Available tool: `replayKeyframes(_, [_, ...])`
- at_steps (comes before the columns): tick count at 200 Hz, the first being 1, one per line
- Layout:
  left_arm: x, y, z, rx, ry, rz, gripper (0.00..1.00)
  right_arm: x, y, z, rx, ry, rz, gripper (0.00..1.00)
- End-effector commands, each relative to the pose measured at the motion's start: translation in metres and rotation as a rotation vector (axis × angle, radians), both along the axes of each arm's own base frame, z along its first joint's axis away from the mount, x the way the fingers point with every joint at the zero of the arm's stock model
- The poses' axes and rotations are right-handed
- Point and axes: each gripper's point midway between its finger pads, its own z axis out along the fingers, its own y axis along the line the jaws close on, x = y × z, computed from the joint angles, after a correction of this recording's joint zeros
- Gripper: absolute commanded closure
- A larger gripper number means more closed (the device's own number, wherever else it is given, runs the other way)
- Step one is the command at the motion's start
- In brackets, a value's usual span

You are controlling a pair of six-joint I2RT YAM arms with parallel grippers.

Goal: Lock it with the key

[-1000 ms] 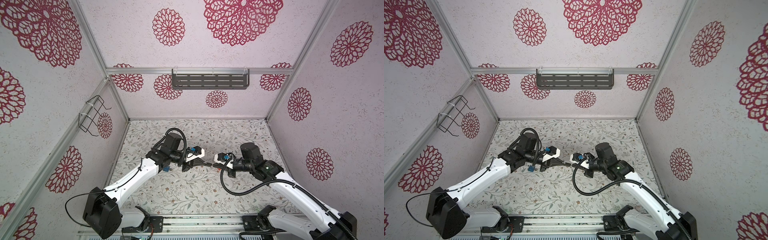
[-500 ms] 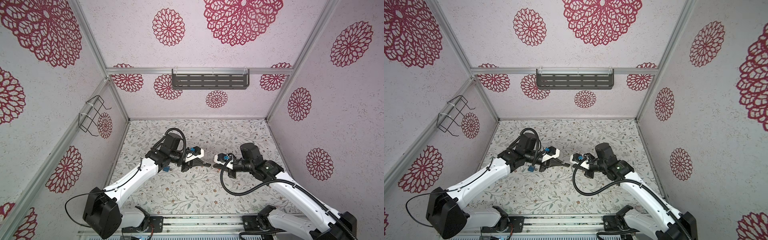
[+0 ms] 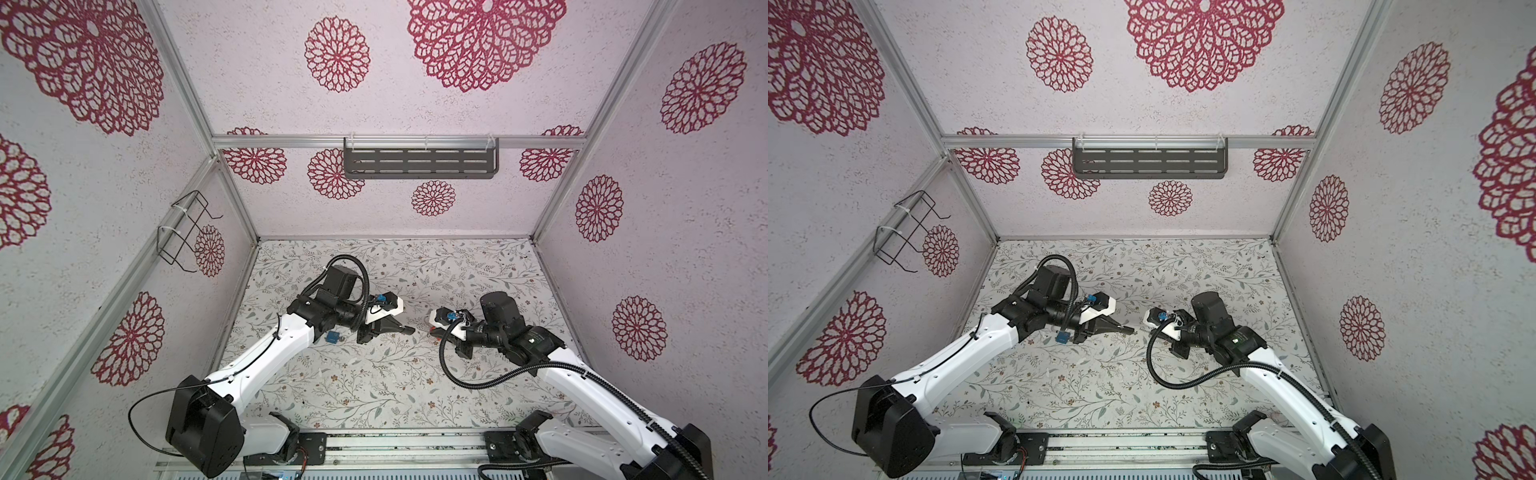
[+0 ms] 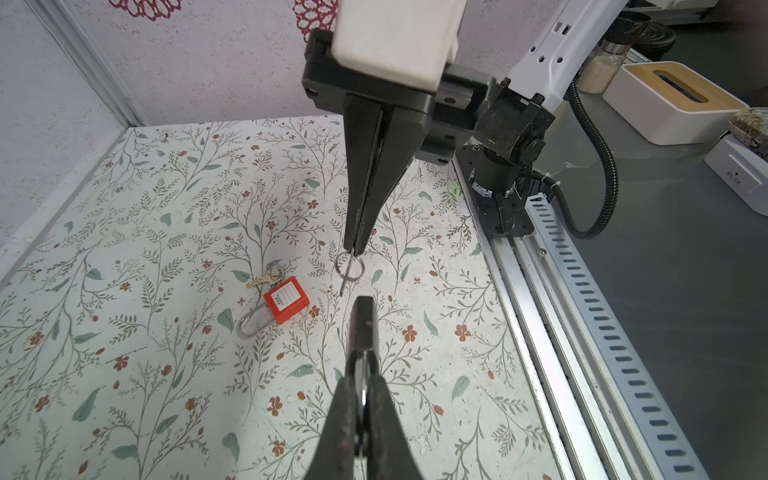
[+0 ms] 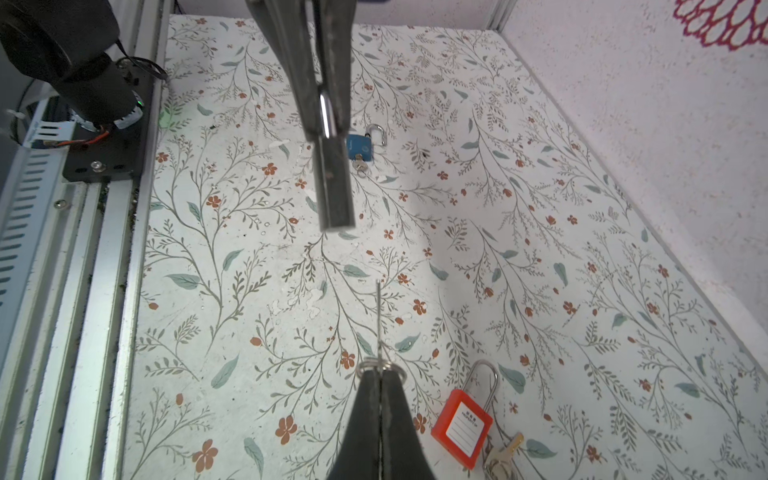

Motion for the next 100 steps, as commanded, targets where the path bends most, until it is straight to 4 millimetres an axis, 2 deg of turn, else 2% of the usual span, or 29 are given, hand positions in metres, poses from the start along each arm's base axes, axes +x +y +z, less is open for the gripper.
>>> replayKeyframes(1, [0.002,0.006,0.009,0.013,-0.027,-0.012,1.00,0.004,-0.004,0.014,0.078,-0.018,-0.077,1.00])
replayKeyframes(47, [0.007,0.011,0.002,0.058,0.013,-0.024,1.00,0.007,-0.018,0.007,0.088,-0.015,-0.184,1.00])
replayKeyframes(100, [0.011,0.017,-0.029,0.209,0.133,-0.062,1.00,0.018,-0.033,-0.007,0.080,0.029,-0.335,1.00])
